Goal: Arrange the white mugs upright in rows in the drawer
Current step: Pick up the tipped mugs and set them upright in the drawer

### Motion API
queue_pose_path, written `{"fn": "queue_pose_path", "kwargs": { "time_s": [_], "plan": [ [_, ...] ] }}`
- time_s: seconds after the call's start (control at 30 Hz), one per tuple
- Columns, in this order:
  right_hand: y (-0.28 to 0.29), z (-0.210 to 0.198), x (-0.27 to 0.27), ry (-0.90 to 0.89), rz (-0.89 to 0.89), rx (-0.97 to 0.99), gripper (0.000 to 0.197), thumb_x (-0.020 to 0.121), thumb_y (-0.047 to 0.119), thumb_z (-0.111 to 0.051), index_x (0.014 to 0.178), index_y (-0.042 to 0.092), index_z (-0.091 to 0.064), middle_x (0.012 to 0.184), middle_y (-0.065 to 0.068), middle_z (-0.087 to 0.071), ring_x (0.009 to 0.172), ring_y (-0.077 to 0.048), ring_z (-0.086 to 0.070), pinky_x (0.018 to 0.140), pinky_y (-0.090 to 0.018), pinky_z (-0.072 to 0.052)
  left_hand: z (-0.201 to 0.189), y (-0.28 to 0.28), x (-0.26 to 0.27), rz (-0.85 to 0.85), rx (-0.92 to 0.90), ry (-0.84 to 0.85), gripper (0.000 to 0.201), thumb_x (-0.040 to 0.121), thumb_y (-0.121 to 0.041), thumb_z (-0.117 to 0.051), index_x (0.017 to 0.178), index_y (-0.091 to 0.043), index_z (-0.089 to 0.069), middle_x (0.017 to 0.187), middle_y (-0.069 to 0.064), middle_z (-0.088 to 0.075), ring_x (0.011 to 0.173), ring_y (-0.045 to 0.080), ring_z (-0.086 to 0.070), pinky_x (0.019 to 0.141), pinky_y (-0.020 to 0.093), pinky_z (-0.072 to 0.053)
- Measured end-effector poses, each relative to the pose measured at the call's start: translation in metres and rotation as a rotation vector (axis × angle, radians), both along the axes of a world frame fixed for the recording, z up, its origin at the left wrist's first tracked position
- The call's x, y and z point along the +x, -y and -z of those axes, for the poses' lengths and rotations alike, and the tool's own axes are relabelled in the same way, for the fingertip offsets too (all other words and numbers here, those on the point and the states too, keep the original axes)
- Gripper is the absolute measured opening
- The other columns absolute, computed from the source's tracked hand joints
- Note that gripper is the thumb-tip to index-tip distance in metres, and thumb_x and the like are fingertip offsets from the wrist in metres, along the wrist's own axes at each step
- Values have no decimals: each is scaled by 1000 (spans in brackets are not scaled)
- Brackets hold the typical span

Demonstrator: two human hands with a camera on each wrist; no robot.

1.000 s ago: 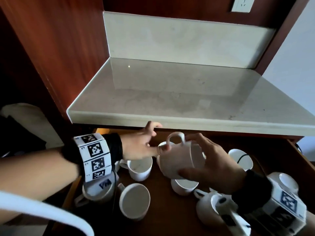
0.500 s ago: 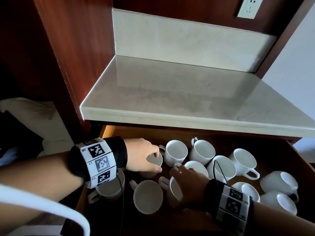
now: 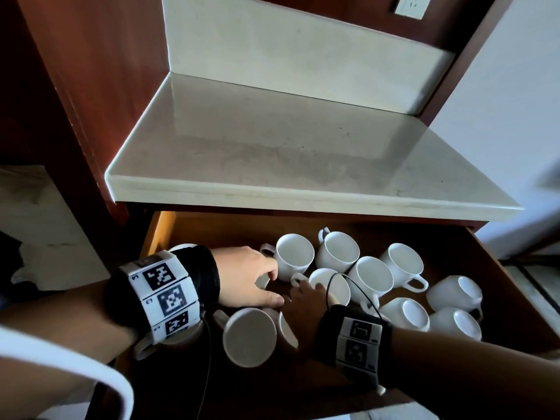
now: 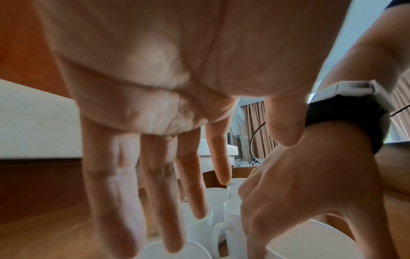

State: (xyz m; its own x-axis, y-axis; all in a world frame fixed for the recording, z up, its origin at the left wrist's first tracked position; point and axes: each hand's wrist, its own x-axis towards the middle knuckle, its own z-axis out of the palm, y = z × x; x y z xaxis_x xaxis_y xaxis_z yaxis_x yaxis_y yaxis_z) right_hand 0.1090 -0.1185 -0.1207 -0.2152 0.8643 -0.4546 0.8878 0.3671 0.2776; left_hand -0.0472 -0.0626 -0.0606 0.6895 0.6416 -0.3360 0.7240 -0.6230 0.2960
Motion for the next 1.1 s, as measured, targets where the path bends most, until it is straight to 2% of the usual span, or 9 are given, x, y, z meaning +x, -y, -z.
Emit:
{"fn": "queue_pose_path", "kwargs": {
  "time_s": [0.1,0.2,0.27,0.4,0.53,0.6,0.73,0.9,1.1],
  "plan": [
    [3,-10,6,-62,18,-29,51,90,31,-59,135,12,-45,136,-14,-46,134,-33,-33,102,-45,-33,-4,2,14,-2,31,-26,49,85,-65,-50,115,-27,-54,110,-6,-61,97,15,-58,84,32,-49],
    [-2,-44,37,-224,8,-59,74,73,47,-75,132,14,-44,129,-11,-50,120,-33,-51,94,-44,-45,-11,4,31,-12,96,-42,53,83,-68,-49,115,-25,-54,102,-7,-59,91,14,-57,79,29,-47],
    [-5,-74,73,-307,38,-55,82,64,59,-76,128,19,-45,120,-6,-58,109,-28,-59,89,-41,-51,-16,7,48,-6,148,-57,52,83,-66,-52,115,-24,-54,106,-4,-62,94,17,-59,79,31,-48],
    [-7,-110,150,-423,150,50,72,67,59,-73,125,22,-51,116,1,-62,107,-19,-60,86,-27,-47,-14,21,103,84,135,-79,63,79,-58,-64,131,-27,-44,122,-3,-54,108,18,-55,87,30,-46],
    [3,-107,209,-497,172,81,63,70,60,-71,119,24,-55,109,3,-64,98,-15,-60,85,-31,-49,6,35,173,357,87,39,73,74,-43,-76,136,-24,-44,128,3,-49,112,20,-50,85,27,-40],
    [10,-102,232,-546,164,78,61,72,59,-70,119,23,-57,107,3,-65,93,-12,-59,80,-25,-46,22,39,199,459,74,6,72,73,-36,-78,136,-25,-47,134,4,-46,116,21,-46,85,26,-38],
    [7,-101,256,-661,118,85,56,75,57,-69,118,24,-58,109,5,-66,63,2,-46,70,-22,-44,54,40,221,534,67,-168,77,68,-35,-80,137,-33,-44,140,-2,-36,120,25,-37,83,44,-50],
    [3,-96,265,-673,33,67,55,76,57,-67,119,24,-58,108,6,-66,74,-6,-50,72,-23,-43,68,43,234,586,158,-264,76,69,-27,-80,137,-28,-44,134,7,-40,117,32,-38,69,40,-48],
    [1,-93,265,-701,-23,42,53,75,58,-67,116,27,-59,108,10,-66,75,-6,-54,78,-25,-49,67,42,243,613,99,-281,73,69,-22,-82,133,-14,-47,129,14,-42,110,34,-45,72,38,-43]
  ]
}}
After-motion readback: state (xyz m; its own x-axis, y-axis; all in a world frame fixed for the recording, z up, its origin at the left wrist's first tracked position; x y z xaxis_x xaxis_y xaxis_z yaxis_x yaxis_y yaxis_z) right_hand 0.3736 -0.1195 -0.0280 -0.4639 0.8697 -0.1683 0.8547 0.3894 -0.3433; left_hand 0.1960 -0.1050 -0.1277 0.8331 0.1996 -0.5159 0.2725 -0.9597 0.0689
